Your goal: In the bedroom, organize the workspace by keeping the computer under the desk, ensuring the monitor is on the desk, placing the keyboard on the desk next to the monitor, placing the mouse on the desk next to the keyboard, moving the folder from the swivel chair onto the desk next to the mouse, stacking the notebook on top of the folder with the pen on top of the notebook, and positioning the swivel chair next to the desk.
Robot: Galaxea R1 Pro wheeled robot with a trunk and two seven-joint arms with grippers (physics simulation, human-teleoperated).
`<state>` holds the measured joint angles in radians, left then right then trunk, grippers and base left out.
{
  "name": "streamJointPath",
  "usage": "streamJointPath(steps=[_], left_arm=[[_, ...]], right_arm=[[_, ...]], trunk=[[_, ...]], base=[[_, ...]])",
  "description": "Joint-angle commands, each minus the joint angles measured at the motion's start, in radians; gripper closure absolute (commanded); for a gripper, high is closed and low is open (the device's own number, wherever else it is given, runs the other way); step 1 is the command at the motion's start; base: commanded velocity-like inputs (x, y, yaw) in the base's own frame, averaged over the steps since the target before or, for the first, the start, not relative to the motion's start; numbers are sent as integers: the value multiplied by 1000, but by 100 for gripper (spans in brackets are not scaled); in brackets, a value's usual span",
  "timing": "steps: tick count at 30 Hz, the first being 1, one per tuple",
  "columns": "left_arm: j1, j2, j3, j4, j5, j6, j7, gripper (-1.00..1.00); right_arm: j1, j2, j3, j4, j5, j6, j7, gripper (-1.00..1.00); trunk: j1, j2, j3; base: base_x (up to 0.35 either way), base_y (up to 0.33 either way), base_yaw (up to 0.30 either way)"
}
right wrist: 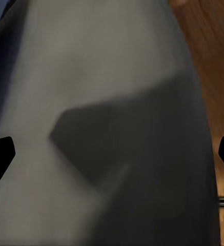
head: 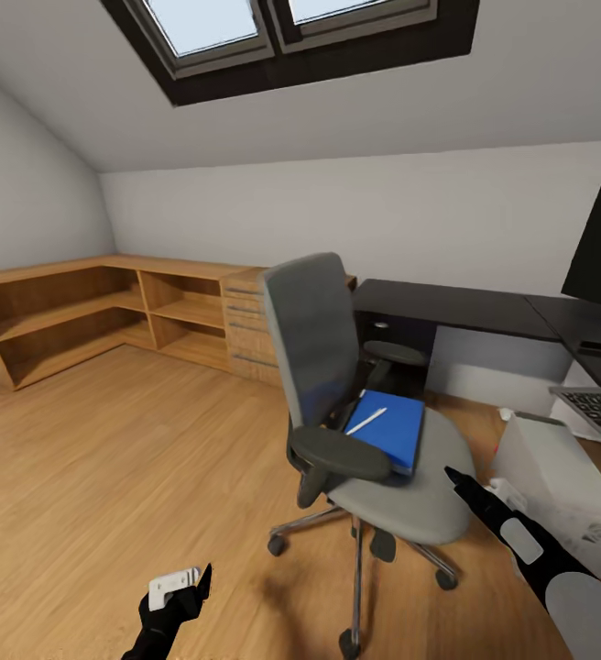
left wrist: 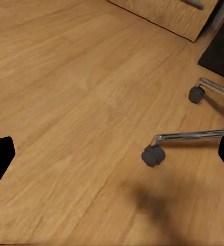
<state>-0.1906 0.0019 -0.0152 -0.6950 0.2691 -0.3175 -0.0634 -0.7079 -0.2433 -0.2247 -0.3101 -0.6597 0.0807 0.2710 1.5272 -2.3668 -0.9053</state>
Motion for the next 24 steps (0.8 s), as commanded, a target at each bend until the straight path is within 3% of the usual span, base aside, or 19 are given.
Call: streamJointPath(steps=[1, 12, 24], left_arm=[[-1, 0, -2, 2, 11, -3, -6, -100], [-1, 0, -2, 39, 10, -4, -4, -100], [-1, 0, -2, 47, 10, -5, -4, -100]], right_arm=[[1, 1, 12, 12, -8, 8, 6, -100], [2, 0, 12, 11, -8, 8, 8, -100], [1, -4, 11, 9, -9, 9, 10, -100]], trunk=[[0, 0, -1], [0, 0, -1], [0, 0, -1]], base=[[0, 0, 252], [0, 0, 212], [0, 0, 27]])
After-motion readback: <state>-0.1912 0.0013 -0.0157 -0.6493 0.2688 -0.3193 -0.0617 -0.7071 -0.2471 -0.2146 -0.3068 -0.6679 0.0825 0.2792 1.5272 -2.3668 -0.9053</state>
